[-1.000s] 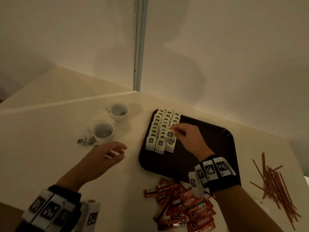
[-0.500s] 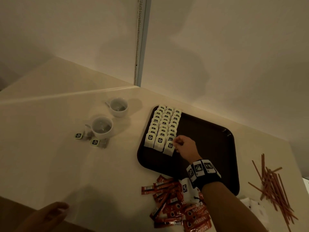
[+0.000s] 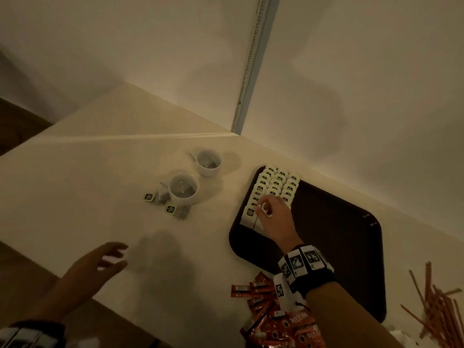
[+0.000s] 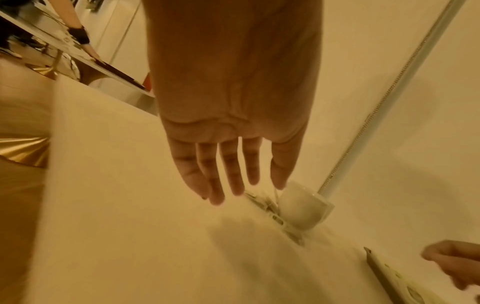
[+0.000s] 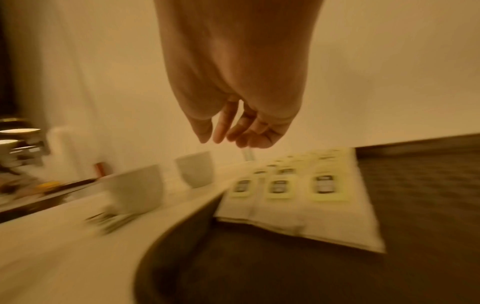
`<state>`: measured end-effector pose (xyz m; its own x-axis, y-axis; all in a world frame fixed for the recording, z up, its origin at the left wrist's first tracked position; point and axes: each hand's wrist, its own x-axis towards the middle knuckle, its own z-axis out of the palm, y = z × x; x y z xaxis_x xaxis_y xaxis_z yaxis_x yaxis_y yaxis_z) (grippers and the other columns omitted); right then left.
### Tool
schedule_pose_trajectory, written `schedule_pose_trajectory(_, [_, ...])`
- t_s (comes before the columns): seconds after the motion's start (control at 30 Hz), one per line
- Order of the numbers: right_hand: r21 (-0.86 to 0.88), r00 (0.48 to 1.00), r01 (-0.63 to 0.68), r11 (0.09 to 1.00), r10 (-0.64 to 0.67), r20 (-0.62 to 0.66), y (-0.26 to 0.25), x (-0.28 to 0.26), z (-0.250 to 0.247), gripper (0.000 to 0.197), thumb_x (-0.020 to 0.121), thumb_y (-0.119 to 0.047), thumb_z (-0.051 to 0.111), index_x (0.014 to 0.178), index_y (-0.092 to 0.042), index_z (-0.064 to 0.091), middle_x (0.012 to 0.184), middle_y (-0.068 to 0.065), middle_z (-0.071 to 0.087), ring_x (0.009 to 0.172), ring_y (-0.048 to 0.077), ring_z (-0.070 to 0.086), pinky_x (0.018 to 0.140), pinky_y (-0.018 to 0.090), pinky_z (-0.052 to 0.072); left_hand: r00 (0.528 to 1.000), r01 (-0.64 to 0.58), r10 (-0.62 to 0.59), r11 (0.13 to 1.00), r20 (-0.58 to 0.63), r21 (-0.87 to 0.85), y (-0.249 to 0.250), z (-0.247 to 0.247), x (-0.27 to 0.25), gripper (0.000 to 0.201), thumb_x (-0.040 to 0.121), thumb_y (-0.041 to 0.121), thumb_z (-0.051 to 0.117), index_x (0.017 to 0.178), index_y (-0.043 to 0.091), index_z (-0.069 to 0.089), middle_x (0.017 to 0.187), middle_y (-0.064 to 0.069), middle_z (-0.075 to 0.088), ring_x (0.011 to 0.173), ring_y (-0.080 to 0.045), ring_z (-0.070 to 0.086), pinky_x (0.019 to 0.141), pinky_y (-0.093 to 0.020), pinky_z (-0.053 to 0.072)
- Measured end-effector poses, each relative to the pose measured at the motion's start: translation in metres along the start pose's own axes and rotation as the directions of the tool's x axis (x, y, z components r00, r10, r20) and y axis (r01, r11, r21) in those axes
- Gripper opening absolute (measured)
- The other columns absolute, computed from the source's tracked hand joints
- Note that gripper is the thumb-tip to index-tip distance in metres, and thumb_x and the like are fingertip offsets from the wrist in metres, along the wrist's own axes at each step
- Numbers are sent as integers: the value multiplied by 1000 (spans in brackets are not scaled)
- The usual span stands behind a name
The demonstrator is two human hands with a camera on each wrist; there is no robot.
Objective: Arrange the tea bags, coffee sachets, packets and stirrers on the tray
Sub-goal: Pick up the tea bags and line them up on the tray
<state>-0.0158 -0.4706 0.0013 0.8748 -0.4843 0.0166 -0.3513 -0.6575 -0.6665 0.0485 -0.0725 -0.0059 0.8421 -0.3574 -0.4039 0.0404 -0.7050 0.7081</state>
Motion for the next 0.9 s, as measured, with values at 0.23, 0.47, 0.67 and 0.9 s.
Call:
schedule_pose_trajectory(0.23, [-21, 691, 536, 844, -425, 585, -78, -15, 90, 42, 90, -13, 52, 132, -12, 52, 136, 7, 48, 125, 24, 40, 108, 29, 28, 984, -154, 169, 961, -47, 230, 49, -15, 96, 70, 80, 10, 72, 142, 12, 38, 138, -15, 42, 124, -33, 45, 105, -39, 35])
schedule_pose_trajectory(0.47, [-326, 702, 573, 752, -245, 669, -94, -14, 122, 63, 93, -27, 50, 148, -15, 21, 149, 6, 28, 134, 27, 27, 103, 44, 36, 999, 7, -21, 936, 34, 352, 60, 6, 148, 68, 92, 42, 55, 148, 21, 24, 146, -17, 29, 132, -39, 29, 110, -44, 22])
schedule_pose_trajectory(0.67, [-372, 774, 537, 757, -268, 574, -83, -15, 122, 31, 94, -24, 46, 123, -18, 54, 127, 6, 44, 116, 29, 40, 93, 39, 40, 996, 61, -34, 925, -77, 376, 67, 18, 152, 49, 93, 46, 45, 133, 17, 44, 131, -16, 40, 119, -36, 35, 102, -42, 28])
schedule_pose_trajectory(0.9, [-323, 806, 385, 864, -144, 574, -73, -16, 118, 23, 94, -16, 46, 117, -12, 49, 119, 10, 47, 107, 28, 43, 88, 35, 38, 989, 142, -126, 955, -78, 262, 74, 17, 155, 30, 87, 25, 62, 108, 7, 51, 117, -19, 53, 106, -36, 51, 89, -41, 44])
